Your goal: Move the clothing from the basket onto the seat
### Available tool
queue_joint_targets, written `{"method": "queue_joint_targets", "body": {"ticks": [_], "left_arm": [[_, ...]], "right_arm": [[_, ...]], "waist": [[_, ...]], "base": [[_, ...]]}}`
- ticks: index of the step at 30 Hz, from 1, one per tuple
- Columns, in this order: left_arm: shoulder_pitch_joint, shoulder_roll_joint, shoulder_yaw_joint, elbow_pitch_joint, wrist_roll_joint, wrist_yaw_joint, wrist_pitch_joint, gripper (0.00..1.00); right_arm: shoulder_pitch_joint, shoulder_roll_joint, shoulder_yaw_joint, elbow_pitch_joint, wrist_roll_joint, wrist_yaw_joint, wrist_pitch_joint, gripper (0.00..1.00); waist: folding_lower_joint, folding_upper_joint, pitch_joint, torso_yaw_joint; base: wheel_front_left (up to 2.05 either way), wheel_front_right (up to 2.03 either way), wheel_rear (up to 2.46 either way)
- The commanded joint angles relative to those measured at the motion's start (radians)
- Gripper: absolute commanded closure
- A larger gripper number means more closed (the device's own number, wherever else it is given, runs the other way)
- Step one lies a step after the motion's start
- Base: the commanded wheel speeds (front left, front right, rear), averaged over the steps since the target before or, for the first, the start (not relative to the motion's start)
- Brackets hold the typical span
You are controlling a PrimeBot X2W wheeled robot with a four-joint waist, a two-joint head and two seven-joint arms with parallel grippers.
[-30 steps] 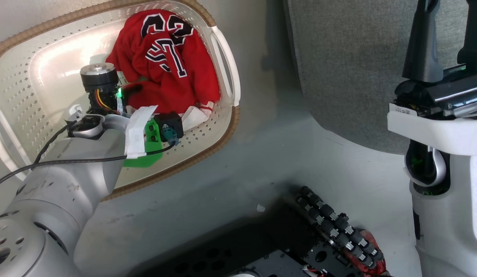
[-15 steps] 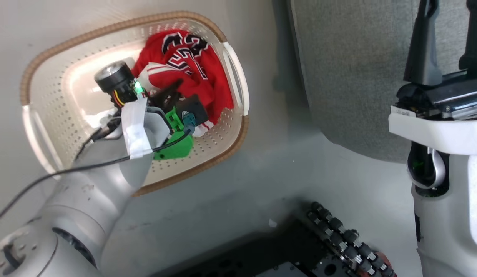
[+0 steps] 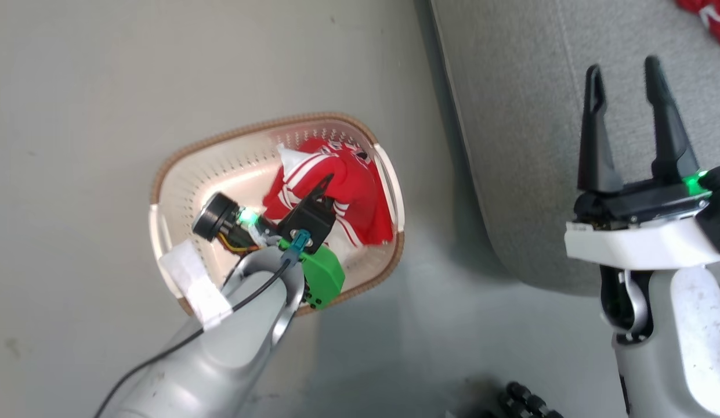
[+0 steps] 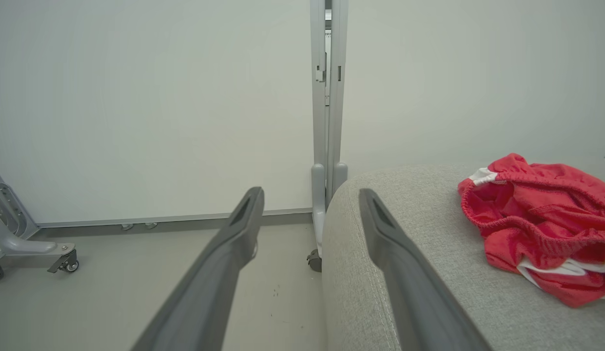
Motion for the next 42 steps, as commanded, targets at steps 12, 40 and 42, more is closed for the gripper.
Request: {"method": "queue_joint_targets", "body": {"ticks": [12, 40, 42], "left_arm": [[0.298, 0.027, 0.222, -0.361, -0.073, 0.026, -0.003, 1.00], [0.391, -0.012, 0.297, -0.619, -0.006, 0.014, 0.043, 1.00], [0.375, -0.019, 0.281, -0.633, -0.007, 0.017, 0.066, 1.00]], "right_arm": [[0.193, 0.001, 0.038, 0.099, 0.029, -0.001, -0.003, 0.00], [0.274, -0.051, 0.424, 0.168, 0.101, -0.001, -0.003, 0.00], [0.260, -0.045, 0.465, 0.180, 0.112, -0.001, -0.003, 0.00]], "waist": [[0.0001, 0.0000, -0.487, 0.128], [0.0001, 0.0000, -0.618, 0.148], [0.0001, 0.0000, -0.614, 0.154]], "base": [[0.00, 0.00, 0.00], [0.00, 0.00, 0.00], [0.00, 0.00, 0.00]]}}
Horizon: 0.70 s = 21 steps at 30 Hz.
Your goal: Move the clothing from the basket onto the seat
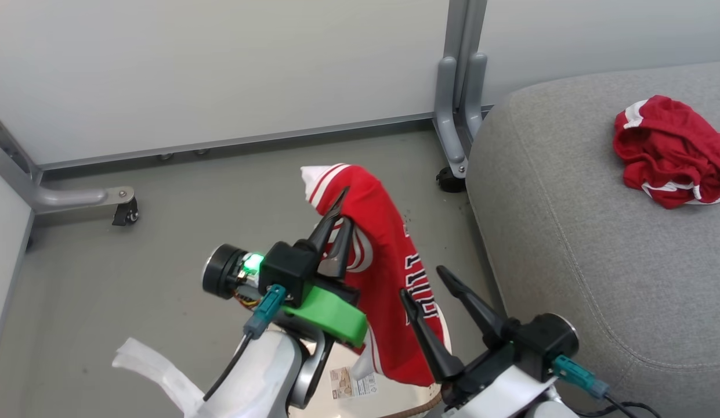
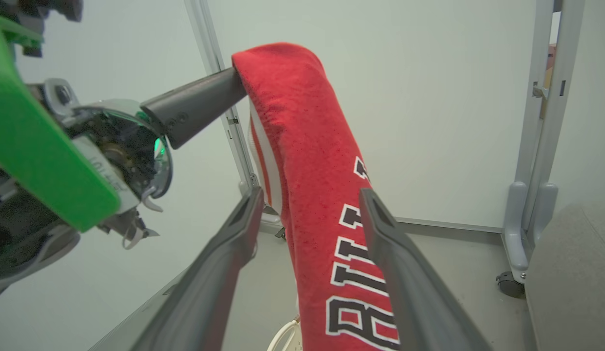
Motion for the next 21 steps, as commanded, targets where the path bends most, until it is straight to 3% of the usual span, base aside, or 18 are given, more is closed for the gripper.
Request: {"method": "queue_joint_targets", "body": {"ticks": [1, 3, 9, 16, 21], "left_arm": [[-0.023, -0.004, -0.005, -0.014, 0.003, 0.005, 0.009, 1.00], [-0.037, -0.011, -0.021, -0.034, 0.002, 0.008, 0.028, 1.00], [-0.059, -0.016, -0.062, -0.116, -0.010, 0.012, 0.081, 1.00], [-0.070, -0.018, -0.099, -0.192, -0.016, 0.005, 0.124, 1.00], [-0.085, -0.018, -0.112, -0.224, -0.005, 0.009, 0.141, 1.00]], "right_arm": [[-0.015, 0.001, 0.009, 0.011, 0.002, -0.001, -0.003, 0.00], [-0.026, 0.005, 0.014, 0.037, -0.020, -0.001, -0.003, 0.00], [-0.011, 0.054, -0.097, 0.163, -0.109, 0.000, -0.003, 0.00], [-0.045, 0.066, -0.089, 0.258, -0.091, -0.001, -0.003, 0.00], [-0.063, 0.068, -0.083, 0.262, -0.055, -0.001, -0.003, 0.00]], "waist": [[0.0001, 0.0000, 0.006, 0.007], [0.0001, 0.0000, 0.011, 0.014], [0.0001, 0.0000, 0.020, 0.025], [0.0001, 0.0000, 0.035, 0.030], [0.0001, 0.0000, 0.048, 0.034]], "base": [[0.00, 0.00, 0.00], [0.00, 0.00, 0.00], [0.00, 0.00, 0.00], [0.00, 0.00, 0.00], [0.00, 0.00, 0.00]]}}
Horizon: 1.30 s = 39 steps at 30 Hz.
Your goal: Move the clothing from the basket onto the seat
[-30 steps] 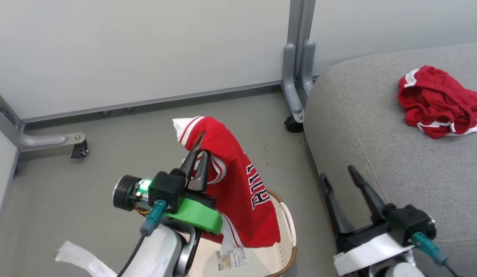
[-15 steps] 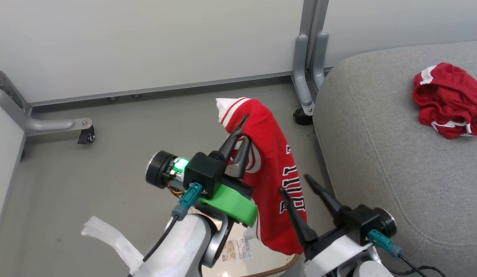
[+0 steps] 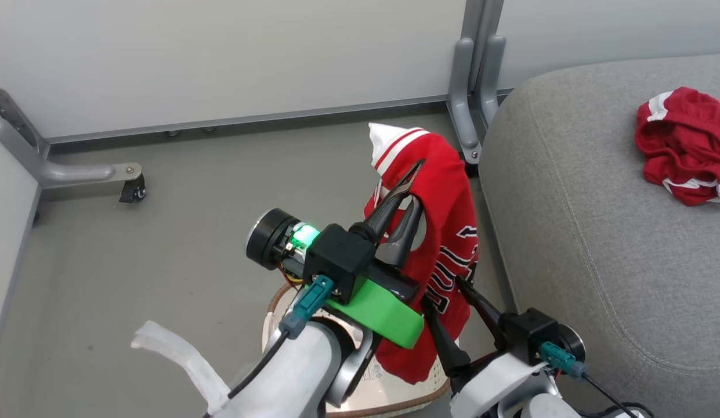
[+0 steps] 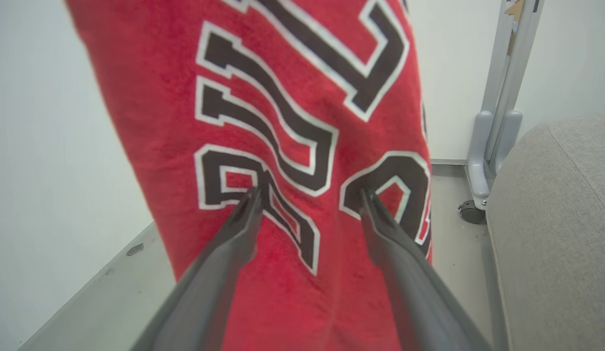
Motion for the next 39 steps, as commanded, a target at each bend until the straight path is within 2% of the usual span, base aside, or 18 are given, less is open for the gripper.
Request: {"method": "queue_joint_targets", "body": {"ticks": [1, 4, 5, 6, 16, 29, 30, 31, 32, 39], "left_arm": [[-0.014, 0.003, 0.000, -0.005, 0.009, 0.002, 0.004, 1.00], [-0.022, 0.006, -0.005, -0.014, 0.011, 0.000, 0.007, 1.00], [-0.023, 0.007, -0.007, -0.016, 0.010, -0.001, 0.008, 1.00], [-0.024, 0.008, -0.010, -0.019, 0.010, -0.002, 0.010, 1.00], [-0.026, 0.032, -0.002, -0.006, 0.006, 0.004, 0.012, 1.00], [0.013, 0.065, 0.011, 0.077, -0.044, -0.015, 0.016, 1.00], [0.015, 0.072, 0.010, 0.081, -0.043, -0.015, 0.021, 0.97], [0.017, 0.076, 0.009, 0.084, -0.043, -0.015, 0.023, 0.55], [0.017, 0.081, 0.008, 0.087, -0.039, -0.012, 0.027, 0.00], [0.024, 0.107, 0.005, 0.111, -0.029, 0.000, 0.045, 0.00]], "right_arm": [[-0.014, -0.001, 0.009, -0.007, 0.010, 0.000, -0.003, 0.00], [-0.023, -0.008, 0.046, -0.007, 0.020, 0.000, -0.003, 0.00], [-0.025, -0.012, 0.050, -0.007, 0.022, 0.000, -0.003, 0.45], [-0.029, -0.015, 0.053, -0.008, 0.026, 0.000, -0.003, 1.00], [-0.040, -0.035, 0.084, -0.019, 0.040, 0.000, -0.003, 1.00], [-0.027, -0.054, 0.062, -0.042, 0.047, 0.000, -0.003, 1.00], [-0.026, -0.054, 0.060, -0.043, 0.047, 0.000, -0.003, 1.00], [-0.026, -0.054, 0.059, -0.044, 0.047, 0.000, -0.003, 1.00], [-0.025, -0.054, 0.057, -0.044, 0.047, 0.000, -0.003, 1.00], [-0.026, -0.051, 0.048, -0.050, 0.048, 0.000, -0.003, 1.00]], "waist": [[0.0001, 0.0000, 0.005, 0.002], [0.0001, 0.0000, 0.011, 0.001], [0.0001, 0.0000, 0.012, 0.001], [0.0001, 0.0000, 0.013, 0.001], [0.0001, 0.0000, 0.023, -0.003], [0.0001, 0.0000, 0.035, -0.011], [0.0001, 0.0000, 0.035, -0.012], [0.0001, 0.0000, 0.036, -0.012], [0.0001, 0.0000, 0.036, -0.013], [0.0001, 0.0000, 0.042, -0.013]], "base": [[0.00, 0.00, 0.00], [0.00, 0.00, 0.00], [0.00, 0.00, 0.00], [0.00, 0.00, 0.00], [0.00, 0.00, 0.00], [0.00, 0.00, 0.00], [0.00, 0.00, 0.00], [0.00, 0.00, 0.00], [0.00, 0.00, 0.00], [0.00, 0.00, 0.00]]}}
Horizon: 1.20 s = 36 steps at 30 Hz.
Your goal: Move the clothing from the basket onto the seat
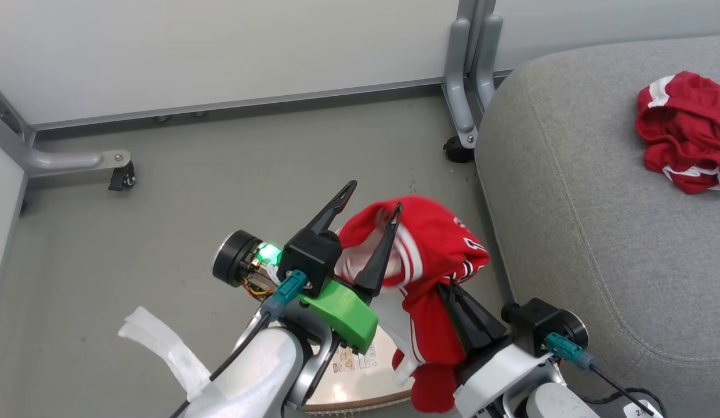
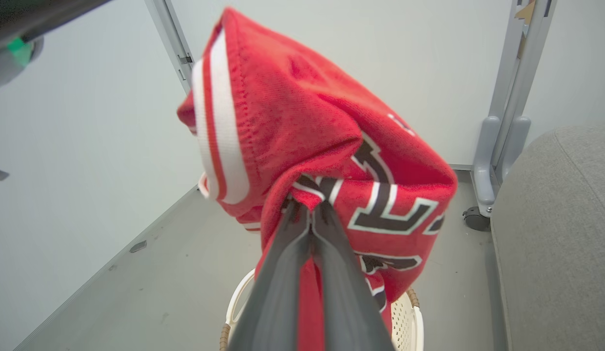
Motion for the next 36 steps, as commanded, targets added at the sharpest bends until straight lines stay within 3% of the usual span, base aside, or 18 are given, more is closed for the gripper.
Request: {"method": "queue_joint_targets", "body": {"ticks": [1, 21, 27, 36], "left_arm": [[0.010, 0.010, 0.002, 0.005, 0.006, 0.004, -0.001, 0.00], [0.012, 0.027, 0.002, 0.009, -0.002, 0.021, -0.024, 0.00], [0.021, 0.046, 0.019, 0.022, -0.006, 0.020, -0.076, 0.00], [0.063, 0.099, 0.057, 0.058, -0.019, 0.018, -0.185, 0.00]], "right_arm": [[0.005, 0.002, -0.003, -0.006, 0.004, 0.000, -0.003, 1.00], [-0.021, 0.001, -0.046, -0.039, -0.009, 0.000, -0.003, 1.00], [-0.032, -0.007, -0.083, -0.092, -0.018, 0.000, -0.003, 1.00], [0.004, -0.001, -0.168, -0.220, -0.033, 0.000, -0.003, 1.00]], "waist": [[0.0000, -0.0001, 0.002, 0.000], [0.0000, -0.0001, 0.027, -0.042], [0.0000, -0.0001, 0.056, -0.106], [0.0000, -0.0001, 0.111, -0.261]], "base": [[0.00, 0.00, 0.00], [0.00, 0.00, 0.00], [0.00, 0.00, 0.00], [0.00, 0.00, 0.00]]}}
